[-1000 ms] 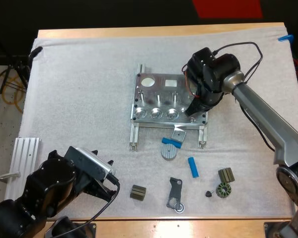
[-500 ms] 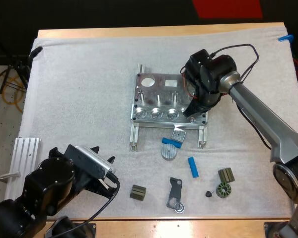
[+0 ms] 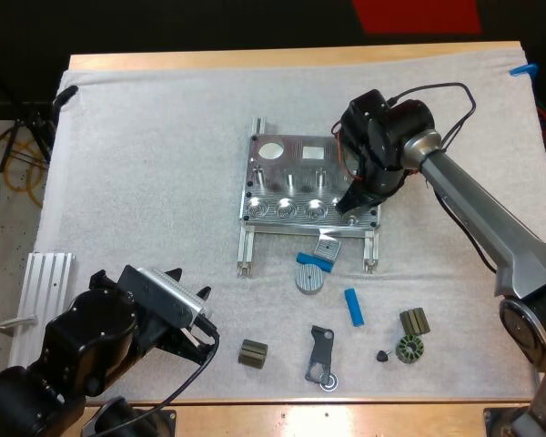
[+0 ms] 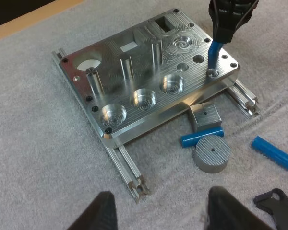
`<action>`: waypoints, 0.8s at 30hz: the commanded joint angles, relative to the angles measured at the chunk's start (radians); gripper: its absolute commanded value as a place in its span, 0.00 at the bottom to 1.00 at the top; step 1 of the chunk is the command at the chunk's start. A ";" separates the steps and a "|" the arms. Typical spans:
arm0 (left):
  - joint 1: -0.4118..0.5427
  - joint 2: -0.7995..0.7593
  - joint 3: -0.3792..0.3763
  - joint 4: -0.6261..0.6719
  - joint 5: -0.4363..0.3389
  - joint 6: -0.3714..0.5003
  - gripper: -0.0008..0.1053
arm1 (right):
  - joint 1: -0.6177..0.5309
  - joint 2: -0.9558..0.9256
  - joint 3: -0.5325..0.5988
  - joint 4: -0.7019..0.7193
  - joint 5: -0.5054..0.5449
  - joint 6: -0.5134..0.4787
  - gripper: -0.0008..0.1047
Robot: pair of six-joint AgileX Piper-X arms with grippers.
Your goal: Load cells from right to left
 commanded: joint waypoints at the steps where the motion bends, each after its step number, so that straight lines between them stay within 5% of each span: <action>1: 0.003 -0.004 -0.003 -0.010 0.000 -0.001 0.41 | -0.003 0.005 -0.006 -0.012 -0.032 0.001 0.01; 8: 0.003 -0.004 -0.003 -0.010 0.000 0.006 0.41 | -0.003 0.005 -0.006 -0.023 -0.032 0.009 0.43; 24: 0.003 -0.004 -0.003 -0.010 0.000 0.006 0.41 | -0.003 -0.082 -0.024 -0.052 -0.037 0.045 0.43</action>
